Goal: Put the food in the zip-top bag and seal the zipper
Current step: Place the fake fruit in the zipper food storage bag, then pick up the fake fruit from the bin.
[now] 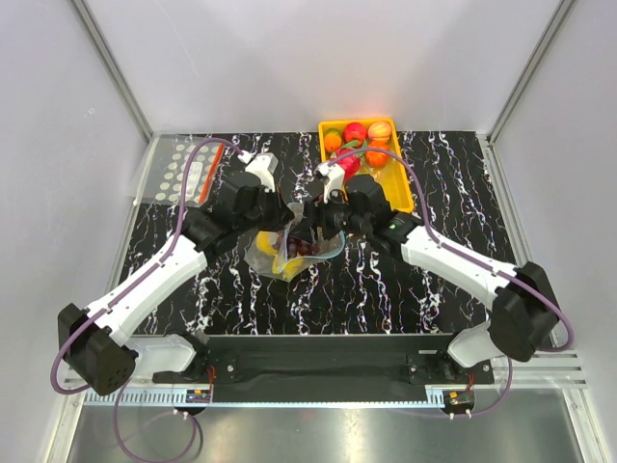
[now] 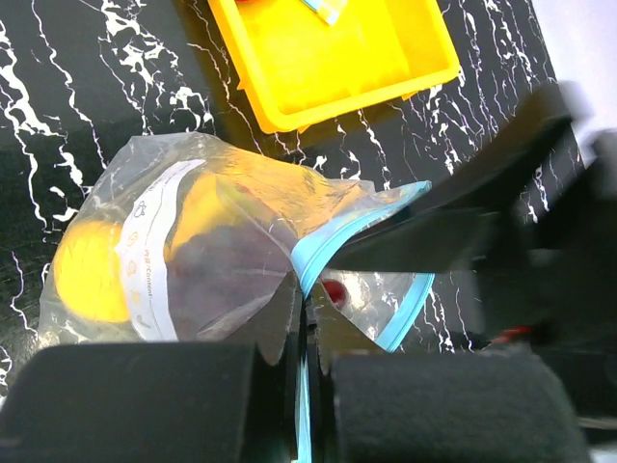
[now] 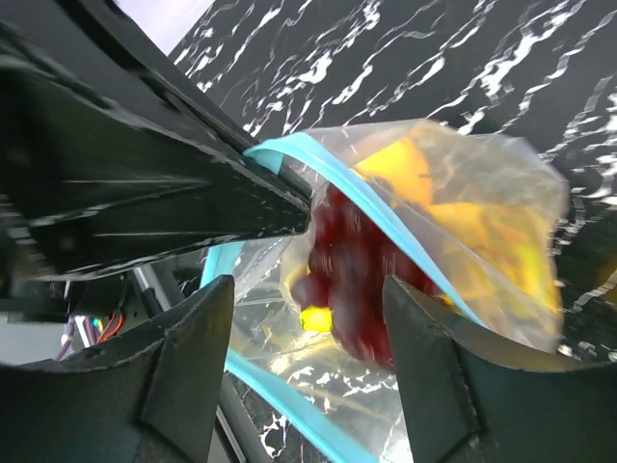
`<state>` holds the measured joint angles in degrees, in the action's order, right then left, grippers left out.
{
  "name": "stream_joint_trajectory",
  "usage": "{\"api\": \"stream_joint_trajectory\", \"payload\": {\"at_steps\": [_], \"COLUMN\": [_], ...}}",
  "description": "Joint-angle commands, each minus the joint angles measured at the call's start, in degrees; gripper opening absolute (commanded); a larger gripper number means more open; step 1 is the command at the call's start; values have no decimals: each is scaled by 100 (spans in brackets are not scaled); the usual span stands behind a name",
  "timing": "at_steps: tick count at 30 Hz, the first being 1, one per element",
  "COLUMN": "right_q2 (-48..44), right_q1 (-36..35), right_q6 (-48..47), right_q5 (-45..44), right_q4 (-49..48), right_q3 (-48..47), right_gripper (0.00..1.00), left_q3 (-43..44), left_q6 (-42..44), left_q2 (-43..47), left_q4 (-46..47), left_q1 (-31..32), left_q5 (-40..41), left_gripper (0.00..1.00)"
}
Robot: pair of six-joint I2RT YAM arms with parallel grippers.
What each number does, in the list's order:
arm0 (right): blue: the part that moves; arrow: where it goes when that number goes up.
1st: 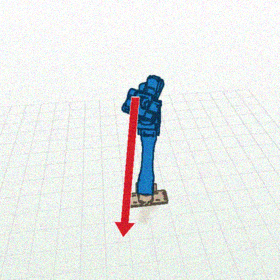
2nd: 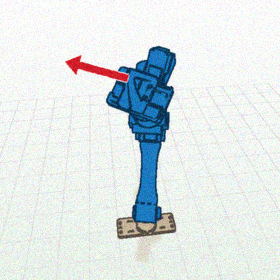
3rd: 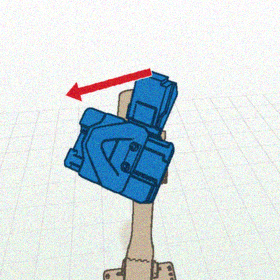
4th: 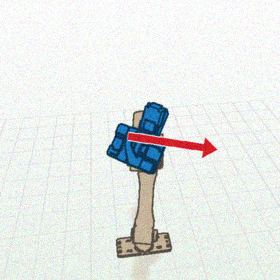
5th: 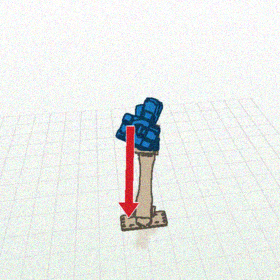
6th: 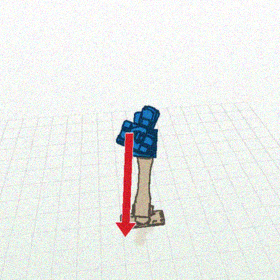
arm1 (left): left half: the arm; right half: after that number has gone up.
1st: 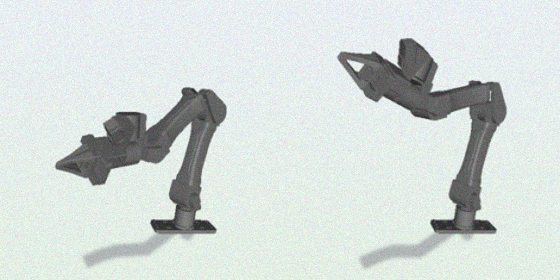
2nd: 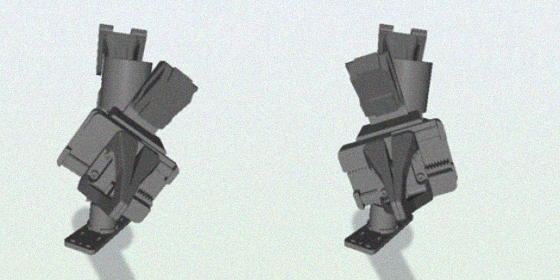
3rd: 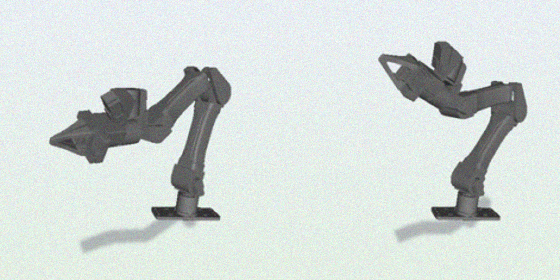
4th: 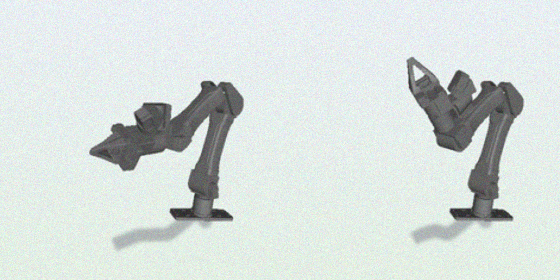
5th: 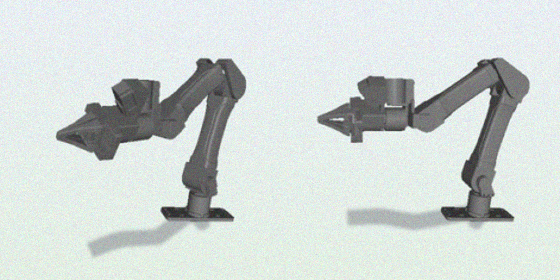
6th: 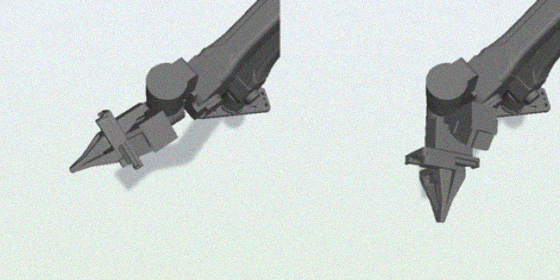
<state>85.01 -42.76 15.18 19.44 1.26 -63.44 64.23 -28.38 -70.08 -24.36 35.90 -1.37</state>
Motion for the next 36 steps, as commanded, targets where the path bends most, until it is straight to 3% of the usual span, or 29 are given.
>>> {"api": "stream_joint_trajectory", "payload": {"at_steps": [1,5,12,19,23,29,36], "right_q2": [-336,-406,-627,-302,225,1306,2851], "right_q1": [-65,-65,83,1321,2042,2360,2650], "right_q6": [-112,-68,-138,222,468,574,811], "right_q5": [-485,-573,-1741,-1461,-1636,-1909,-2638], "right_q4": [322,577,1332,1667,1729,1808,2379], "right_q3": [-230,-274,-704,-1153,-1582,-2584,-4263], "right_gripper": [70,69,62,62,69,75,94], "left_q3": [-15,11,-51,-200,-235,-288,-648], "left_q6": [43,35,52,34,17,26,-9], "left_q2": [232,250,267,258,232,197,486], "left_q4": [371,371,362,450,502,572,827], "left_q1": [-30,-30,-30,-30,-30,-30,-22], "left_q5": [66,66,119,84,40,-4,110], "left_gripper": [0,0,0,0,0,0,0]}}
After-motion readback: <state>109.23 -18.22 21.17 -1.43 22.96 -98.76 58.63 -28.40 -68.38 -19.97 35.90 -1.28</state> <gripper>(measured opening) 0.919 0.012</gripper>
